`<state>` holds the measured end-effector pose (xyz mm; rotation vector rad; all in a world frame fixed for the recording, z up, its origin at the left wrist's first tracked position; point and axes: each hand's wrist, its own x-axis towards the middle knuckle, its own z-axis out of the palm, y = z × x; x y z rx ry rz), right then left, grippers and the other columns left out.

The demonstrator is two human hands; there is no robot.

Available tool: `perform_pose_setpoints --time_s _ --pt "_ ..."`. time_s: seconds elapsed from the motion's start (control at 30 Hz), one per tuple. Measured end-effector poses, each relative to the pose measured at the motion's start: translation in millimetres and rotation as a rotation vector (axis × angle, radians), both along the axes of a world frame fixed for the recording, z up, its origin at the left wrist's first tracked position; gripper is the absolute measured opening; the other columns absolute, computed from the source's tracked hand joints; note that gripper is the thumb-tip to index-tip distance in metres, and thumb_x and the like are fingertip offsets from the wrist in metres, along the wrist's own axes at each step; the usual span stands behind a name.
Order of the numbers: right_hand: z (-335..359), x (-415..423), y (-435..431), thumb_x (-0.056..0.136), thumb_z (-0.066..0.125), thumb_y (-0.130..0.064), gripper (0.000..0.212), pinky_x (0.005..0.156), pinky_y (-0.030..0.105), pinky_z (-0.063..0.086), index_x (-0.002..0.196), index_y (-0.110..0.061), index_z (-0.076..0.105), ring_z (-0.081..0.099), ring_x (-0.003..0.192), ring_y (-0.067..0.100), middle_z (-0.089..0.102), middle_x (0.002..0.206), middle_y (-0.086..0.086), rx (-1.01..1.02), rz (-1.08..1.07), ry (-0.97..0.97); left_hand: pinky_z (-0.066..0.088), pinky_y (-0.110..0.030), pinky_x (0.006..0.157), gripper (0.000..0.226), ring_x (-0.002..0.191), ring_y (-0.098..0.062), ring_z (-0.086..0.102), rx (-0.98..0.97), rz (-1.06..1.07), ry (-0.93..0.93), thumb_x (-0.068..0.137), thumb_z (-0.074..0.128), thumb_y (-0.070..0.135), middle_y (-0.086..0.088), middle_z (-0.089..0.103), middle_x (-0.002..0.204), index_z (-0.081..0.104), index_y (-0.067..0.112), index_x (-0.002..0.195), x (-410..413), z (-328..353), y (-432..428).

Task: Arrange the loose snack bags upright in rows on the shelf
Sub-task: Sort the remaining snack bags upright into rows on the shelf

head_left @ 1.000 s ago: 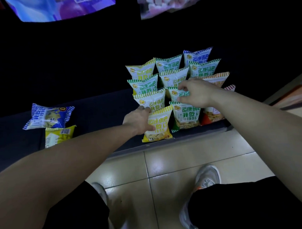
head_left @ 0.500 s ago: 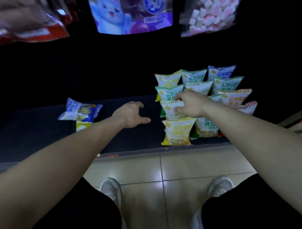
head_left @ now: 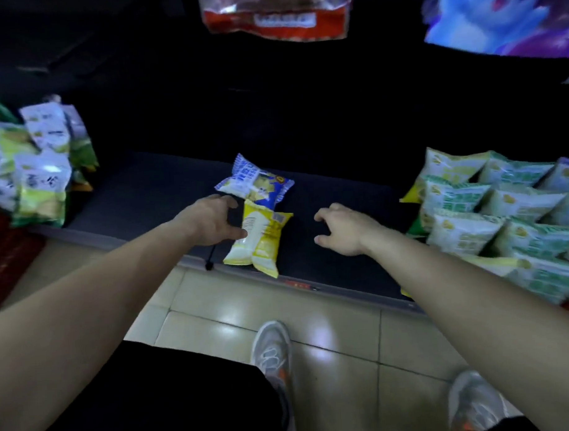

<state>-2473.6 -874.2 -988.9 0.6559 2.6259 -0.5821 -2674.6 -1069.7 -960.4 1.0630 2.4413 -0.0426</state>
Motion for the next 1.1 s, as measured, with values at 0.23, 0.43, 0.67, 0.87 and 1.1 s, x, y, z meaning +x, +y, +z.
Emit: perform_pose_setpoints --time_s 0.23,0.43,0.67,0.87,1.1 --pt "-91.0 -73.7 -61.2 0.087 0.063 -0.043 0.070 0.104 0.047 0.042 0.149 -0.024 0.036 0.035 0.130 0.032 0.029 0.149 0.005 -0.029 0.082 0.055 0.037 -0.031 0.104 0.078 0.130 -0.023 0.046 0.029 0.119 -0.064 0.080 0.071 0.054 -0.008 0.052 0.140 0.044 0.016 0.143 -58.7 -31.9 -13.6" --pt "-138.3 -88.8 -94.1 0.071 0.082 -0.043 0.105 0.103 0.051 0.040 0.153 -0.038 0.015 0.005 0.144 0.033 -0.002 0.160 -0.001 0.032 0.148 0.086 0.040 -0.036 0.104 0.073 0.126 -0.025 0.048 0.003 0.106 -0.112 0.082 0.068 0.055 -0.006 0.050 0.138 0.045 0.021 0.141 -56.1 -47.9 -10.1" --pt "-151.5 -95.4 -93.4 0.077 0.073 -0.022 0.088 0.090 0.047 0.053 0.151 -0.035 0.026 0.024 0.135 0.037 0.013 0.159 0.004 0.151 0.168 0.219 0.041 -0.041 0.105 0.075 0.126 -0.025 0.048 -0.041 0.109 -0.127 0.082 0.067 0.058 -0.004 0.047 0.139 0.042 0.022 0.143 -55.3 -54.0 -14.2" --pt "-109.7 -100.4 -76.2 0.084 0.063 -0.045 0.056 0.080 0.046 0.054 0.135 -0.028 0.046 0.058 0.107 0.040 0.045 0.138 0.006 0.123 0.177 0.352 0.042 -0.037 0.103 0.072 0.125 -0.026 0.048 -0.035 0.110 -0.103 0.084 0.066 0.055 -0.006 0.047 0.137 0.043 0.020 0.143 -53.8 -44.1 -14.3" --pt "-61.9 -104.5 -41.4 0.098 0.051 -0.047 0.038 0.085 0.044 0.048 0.129 -0.026 0.055 0.064 0.101 0.040 0.071 0.110 0.014 0.079 -0.062 0.407 0.040 -0.039 0.104 0.073 0.127 -0.030 0.046 0.033 0.183 -0.047 0.083 0.067 0.054 -0.008 0.042 0.139 0.043 0.021 0.144 -57.8 -28.6 -24.0"
